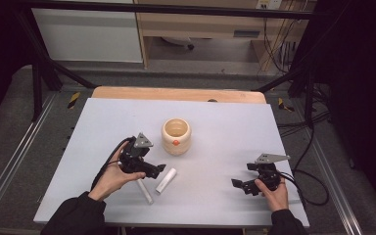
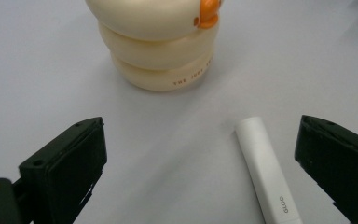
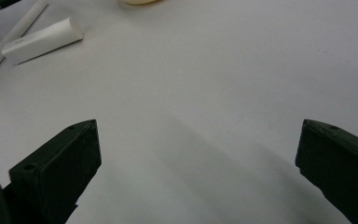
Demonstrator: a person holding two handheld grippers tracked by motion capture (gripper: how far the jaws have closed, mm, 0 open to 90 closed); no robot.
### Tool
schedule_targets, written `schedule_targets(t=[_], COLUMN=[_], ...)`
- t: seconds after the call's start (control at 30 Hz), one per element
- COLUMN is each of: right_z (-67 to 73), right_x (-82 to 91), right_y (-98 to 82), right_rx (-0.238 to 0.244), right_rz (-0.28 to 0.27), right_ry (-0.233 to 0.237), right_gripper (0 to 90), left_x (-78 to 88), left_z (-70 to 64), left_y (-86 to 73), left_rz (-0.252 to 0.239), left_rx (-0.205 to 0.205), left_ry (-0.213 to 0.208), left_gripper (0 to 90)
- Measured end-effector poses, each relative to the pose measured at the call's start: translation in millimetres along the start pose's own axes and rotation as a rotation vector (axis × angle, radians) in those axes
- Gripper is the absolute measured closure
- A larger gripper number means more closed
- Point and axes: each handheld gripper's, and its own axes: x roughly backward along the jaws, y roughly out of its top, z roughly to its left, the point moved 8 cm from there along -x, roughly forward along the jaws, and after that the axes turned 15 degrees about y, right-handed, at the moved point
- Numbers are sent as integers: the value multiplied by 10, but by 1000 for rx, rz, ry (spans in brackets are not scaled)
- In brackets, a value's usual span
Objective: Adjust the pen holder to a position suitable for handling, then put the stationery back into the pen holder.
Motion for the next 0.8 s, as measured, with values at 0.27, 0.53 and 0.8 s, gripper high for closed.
schedule_targets(t=[0.27,0.53,0.8], right_z=[-3,-1,-3], right_x=[-8,-6,-4], right_y=[-1,-6,-2], right_rx=[-3,0,-4], right_rz=[1,4,2], right_ry=[0,-1,-3], right_gripper=[7,7,7], left_x=[-40,-80,-116], left_z=[-142,-280,-372], left_y=[-87,-119,-120], left_rz=[14,25,52], left_rx=[-19,-29,-33], left_ry=[-13,-24,-28], left_gripper=[21,22,30])
